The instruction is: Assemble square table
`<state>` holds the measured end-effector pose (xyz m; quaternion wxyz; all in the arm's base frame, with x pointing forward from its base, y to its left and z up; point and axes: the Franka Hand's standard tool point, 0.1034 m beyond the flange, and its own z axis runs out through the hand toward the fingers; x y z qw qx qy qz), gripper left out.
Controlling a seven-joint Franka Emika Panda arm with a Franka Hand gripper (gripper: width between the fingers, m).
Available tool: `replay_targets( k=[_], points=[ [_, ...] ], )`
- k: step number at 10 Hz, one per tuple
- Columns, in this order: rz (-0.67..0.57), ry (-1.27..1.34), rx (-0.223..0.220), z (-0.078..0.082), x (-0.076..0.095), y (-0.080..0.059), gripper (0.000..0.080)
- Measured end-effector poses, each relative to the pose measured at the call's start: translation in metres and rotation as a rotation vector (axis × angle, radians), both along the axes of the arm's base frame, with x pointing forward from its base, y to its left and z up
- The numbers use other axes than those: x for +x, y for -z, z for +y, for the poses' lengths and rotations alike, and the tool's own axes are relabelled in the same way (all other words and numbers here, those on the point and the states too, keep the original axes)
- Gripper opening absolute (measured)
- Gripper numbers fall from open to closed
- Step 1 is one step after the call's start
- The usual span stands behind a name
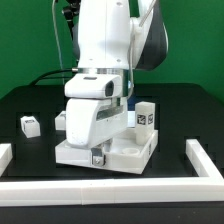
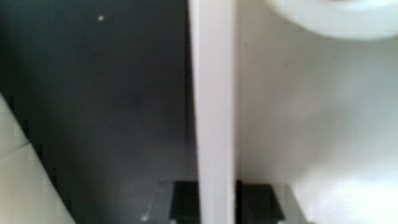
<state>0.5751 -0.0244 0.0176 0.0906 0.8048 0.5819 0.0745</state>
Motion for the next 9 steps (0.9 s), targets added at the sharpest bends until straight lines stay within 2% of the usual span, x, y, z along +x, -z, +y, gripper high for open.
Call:
replay_targets(
  k=[1,4,5,6,9],
  points=[
    [-0.002,-0.038,-0.01,0.003,0.002,-0.001,0.0075],
    [-0.042,-0.356,-0.078,0.052,0.038,-0.001,0.0077],
    [-0.062,-0.382,-0.086,0.061,0.041,-0.003,0.0082],
    [-0.057,-0.37,-0.09,0.055,0.041,-0.004,0.0084],
    [-0.057,-0.363,-0.087,0.057,0.041,-0.004,0.0084]
  ],
)
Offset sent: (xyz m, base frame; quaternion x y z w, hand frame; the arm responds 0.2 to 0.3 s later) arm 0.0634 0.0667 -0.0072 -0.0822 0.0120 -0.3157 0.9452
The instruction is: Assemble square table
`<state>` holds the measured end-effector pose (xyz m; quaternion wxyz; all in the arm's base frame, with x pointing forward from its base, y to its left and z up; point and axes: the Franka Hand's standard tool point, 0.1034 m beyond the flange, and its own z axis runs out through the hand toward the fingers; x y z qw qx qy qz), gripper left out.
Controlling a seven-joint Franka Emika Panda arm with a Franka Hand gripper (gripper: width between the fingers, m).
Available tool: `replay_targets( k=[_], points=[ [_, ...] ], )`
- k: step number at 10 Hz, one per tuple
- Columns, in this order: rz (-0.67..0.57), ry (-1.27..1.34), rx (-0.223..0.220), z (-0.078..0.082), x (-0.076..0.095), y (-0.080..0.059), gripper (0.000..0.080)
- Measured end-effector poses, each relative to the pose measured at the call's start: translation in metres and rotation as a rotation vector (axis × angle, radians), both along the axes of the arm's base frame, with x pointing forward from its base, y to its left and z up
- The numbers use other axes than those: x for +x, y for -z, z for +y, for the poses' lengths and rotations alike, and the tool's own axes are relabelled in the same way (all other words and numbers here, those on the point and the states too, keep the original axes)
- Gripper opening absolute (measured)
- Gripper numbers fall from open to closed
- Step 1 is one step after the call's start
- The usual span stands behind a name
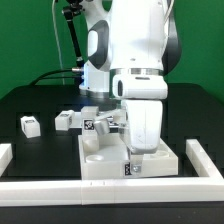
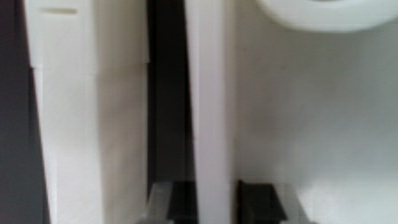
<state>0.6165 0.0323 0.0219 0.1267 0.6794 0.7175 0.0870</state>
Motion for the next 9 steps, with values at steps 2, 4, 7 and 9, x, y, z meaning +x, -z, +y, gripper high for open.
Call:
replay_targets(
  k=[2,4,7,9],
  points=[
    [0.002,0.021,0.007,0.016,0.014,-0.004,0.0084],
    [-0.006,0.053,0.024,0.032,0.026,-0.005,0.0084],
    [0.007,0.124,0.036,0.039,0.028,-0.006,0.0084],
    [0.01,0.126,0.034,0.039,0.028,-0.007,0.0083]
  ],
)
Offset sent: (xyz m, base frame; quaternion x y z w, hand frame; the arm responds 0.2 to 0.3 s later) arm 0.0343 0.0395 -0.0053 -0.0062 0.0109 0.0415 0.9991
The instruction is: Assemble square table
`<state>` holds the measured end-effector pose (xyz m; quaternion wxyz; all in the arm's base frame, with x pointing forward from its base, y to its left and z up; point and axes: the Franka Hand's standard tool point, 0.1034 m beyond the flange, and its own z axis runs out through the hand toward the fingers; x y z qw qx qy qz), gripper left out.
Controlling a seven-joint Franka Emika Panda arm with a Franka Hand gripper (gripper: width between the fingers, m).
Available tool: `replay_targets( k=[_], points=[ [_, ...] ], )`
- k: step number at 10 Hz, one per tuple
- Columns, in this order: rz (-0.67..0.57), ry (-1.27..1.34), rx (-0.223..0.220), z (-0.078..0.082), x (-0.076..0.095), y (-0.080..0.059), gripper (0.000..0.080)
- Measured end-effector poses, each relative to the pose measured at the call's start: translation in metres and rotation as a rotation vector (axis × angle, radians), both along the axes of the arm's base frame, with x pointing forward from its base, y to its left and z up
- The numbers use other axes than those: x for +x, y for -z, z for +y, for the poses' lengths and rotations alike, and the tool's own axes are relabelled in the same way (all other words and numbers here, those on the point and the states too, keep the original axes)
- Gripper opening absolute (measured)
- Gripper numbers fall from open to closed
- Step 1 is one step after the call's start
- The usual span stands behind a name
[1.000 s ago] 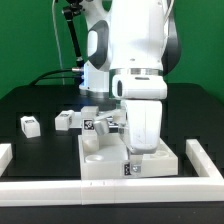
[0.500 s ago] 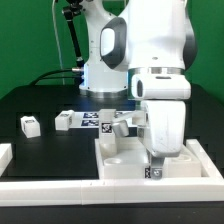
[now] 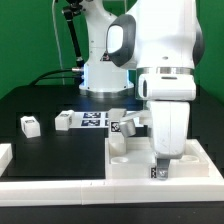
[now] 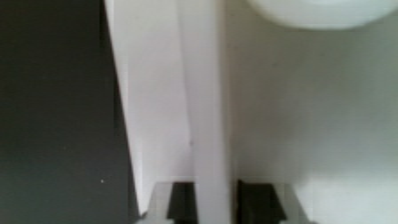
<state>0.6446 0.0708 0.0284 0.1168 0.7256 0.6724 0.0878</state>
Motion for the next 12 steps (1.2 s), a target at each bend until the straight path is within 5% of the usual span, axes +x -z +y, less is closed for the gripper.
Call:
replay_targets(
  k=[2,4,5,12],
  points=[
    [0.021,0.0,-0.004,0.0,-0.008,0.002,0.016],
    [0.049,0.0,-0.008,0.001,-0.019,0.005,0.0506],
    [0.06,-0.001,-0.01,0.002,-0.024,0.005,0.0603],
    [0.062,-0.001,-0.01,0.002,-0.025,0.004,0.0649]
  ],
)
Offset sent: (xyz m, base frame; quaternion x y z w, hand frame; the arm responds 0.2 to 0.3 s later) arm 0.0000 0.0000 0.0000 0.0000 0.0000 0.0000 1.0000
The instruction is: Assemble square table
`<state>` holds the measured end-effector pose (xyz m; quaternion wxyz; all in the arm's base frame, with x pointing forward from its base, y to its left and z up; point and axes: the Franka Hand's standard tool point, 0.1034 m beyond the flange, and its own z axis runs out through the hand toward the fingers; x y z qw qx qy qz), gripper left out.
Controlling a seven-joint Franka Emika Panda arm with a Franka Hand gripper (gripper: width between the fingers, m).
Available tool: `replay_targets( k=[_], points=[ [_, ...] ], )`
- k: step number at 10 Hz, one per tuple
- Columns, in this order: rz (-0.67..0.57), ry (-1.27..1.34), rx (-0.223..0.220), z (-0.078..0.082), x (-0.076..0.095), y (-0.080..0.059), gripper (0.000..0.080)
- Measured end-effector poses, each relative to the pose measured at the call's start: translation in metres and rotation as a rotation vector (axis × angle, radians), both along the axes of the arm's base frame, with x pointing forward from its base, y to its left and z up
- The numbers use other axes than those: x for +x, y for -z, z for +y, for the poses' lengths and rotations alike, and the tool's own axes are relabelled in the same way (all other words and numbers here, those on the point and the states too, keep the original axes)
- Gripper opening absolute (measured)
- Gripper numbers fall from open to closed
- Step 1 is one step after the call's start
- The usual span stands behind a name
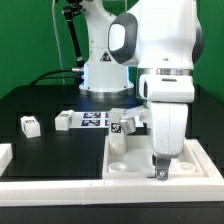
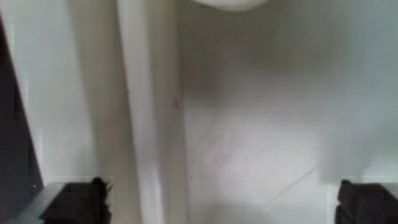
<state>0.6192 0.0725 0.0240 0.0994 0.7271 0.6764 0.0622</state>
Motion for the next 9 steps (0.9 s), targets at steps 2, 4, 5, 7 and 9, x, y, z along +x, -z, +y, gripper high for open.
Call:
replay_targets(
  k=[2,4,5,7,9],
  points=[
    [0.0,-0.008,-0.025,-0.014,0.004,-0.037,0.0649],
    [0.005,0.01,-0.042,-0.032,-0.004,-0.08,0.0649],
    [0.007,0.026,-0.047,-0.041,-0.008,-0.094,0.0649],
    [-0.002,0.061,-0.044,-0.05,-0.014,-0.104,0.0649],
    [-0.009,0.178,-0.015,-0.048,-0.013,-0.101,0.0649]
  ],
)
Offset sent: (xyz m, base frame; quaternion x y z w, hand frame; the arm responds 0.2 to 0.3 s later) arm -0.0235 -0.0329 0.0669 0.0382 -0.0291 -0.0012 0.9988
